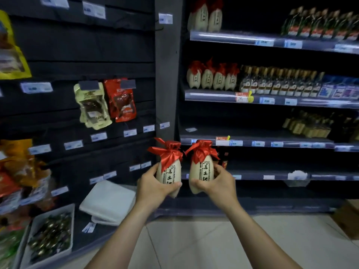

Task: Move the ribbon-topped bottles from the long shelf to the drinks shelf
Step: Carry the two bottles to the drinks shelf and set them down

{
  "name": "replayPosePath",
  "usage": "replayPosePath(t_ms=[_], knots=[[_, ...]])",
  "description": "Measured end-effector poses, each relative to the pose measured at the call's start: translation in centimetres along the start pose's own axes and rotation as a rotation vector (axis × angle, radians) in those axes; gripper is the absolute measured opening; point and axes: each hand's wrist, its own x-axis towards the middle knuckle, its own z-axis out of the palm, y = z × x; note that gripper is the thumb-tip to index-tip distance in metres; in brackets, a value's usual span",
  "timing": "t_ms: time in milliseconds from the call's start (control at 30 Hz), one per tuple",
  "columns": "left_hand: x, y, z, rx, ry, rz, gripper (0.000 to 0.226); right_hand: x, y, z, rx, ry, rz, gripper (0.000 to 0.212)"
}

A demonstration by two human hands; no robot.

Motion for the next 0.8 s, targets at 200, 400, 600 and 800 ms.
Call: replayPosePath(t_ms=[200,400,600,800], knots=[[12.8,2.0,3.5,-0.009,-0.030,0.079,0.056,11.8,-0.9,0.4,-0.007,0.054,-0.021,0.056],[23.1,4.5,7.9,0.005,-0.034,0.143,0.053,22.8,-1.7,-1.2,-0.017,0.087,-0.085,0.056],[31.4,9.1,12.8,-0.011,0.016,0.228,0.055,33.8,-3.5,-4.2,0.042,0.079,-0.182,0.051],[38.6,15.6,16.0,-0.006,0.122,0.348,0.060,44.0,-7.7,-7.7,0.090,0.054,-0.355,0.047]])
